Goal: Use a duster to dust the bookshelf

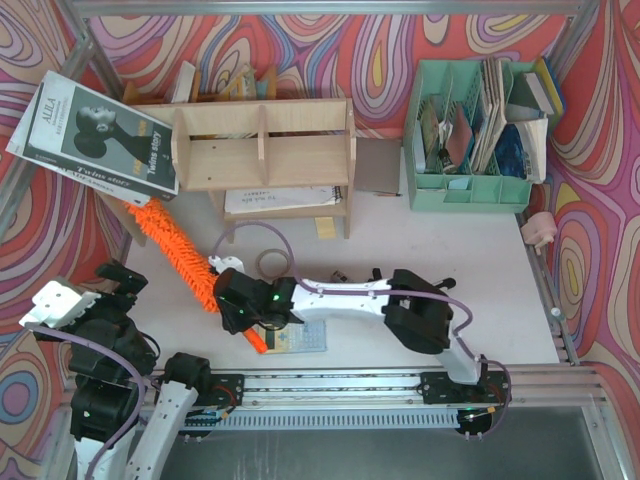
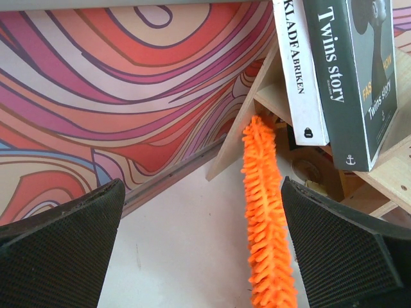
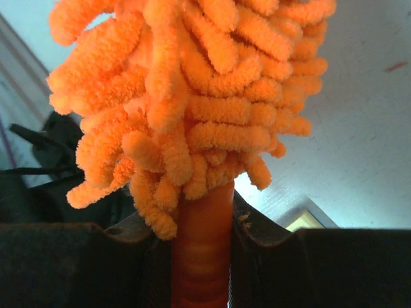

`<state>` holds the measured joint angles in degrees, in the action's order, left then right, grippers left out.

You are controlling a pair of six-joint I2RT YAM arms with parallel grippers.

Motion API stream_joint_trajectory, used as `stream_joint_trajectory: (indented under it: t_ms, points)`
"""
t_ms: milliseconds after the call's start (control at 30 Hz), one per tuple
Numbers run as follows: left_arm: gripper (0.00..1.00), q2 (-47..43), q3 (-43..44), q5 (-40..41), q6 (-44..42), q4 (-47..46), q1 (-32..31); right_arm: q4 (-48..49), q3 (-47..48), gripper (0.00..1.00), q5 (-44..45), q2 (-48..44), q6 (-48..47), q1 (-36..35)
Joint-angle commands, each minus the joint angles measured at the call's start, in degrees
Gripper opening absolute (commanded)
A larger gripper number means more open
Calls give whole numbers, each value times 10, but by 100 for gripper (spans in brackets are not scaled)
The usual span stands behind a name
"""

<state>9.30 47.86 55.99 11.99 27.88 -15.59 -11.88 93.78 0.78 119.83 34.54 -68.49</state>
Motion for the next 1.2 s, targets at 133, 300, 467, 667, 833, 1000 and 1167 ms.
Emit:
stream_joint_trajectory:
  t_ms: [133, 300, 467, 667, 833, 1000, 1167]
  points:
    - [98, 0, -7, 3, 0, -12, 3, -16, 41, 0, -17, 37, -1, 21]
    - [99, 6, -6, 1, -1, -11, 3, -20, 77, 0, 20, 19, -26, 21]
    - [98, 6, -6, 2, -1, -12, 3, -19, 113, 0, 32, 11, -33, 25]
    - [98, 7, -6, 1, -1, -11, 3, -29, 111, 0, 11, 48, -19, 31]
    - [98, 6, -6, -1, -1, -11, 3, -28, 95, 0, -12, 76, 3, 32]
    - [98, 6, -6, -1, -1, -11, 3, -51, 121, 0, -25, 101, 14, 32]
    - [99, 8, -5, -4, -1, -11, 3, -50, 122, 0, -16, 88, 15, 32]
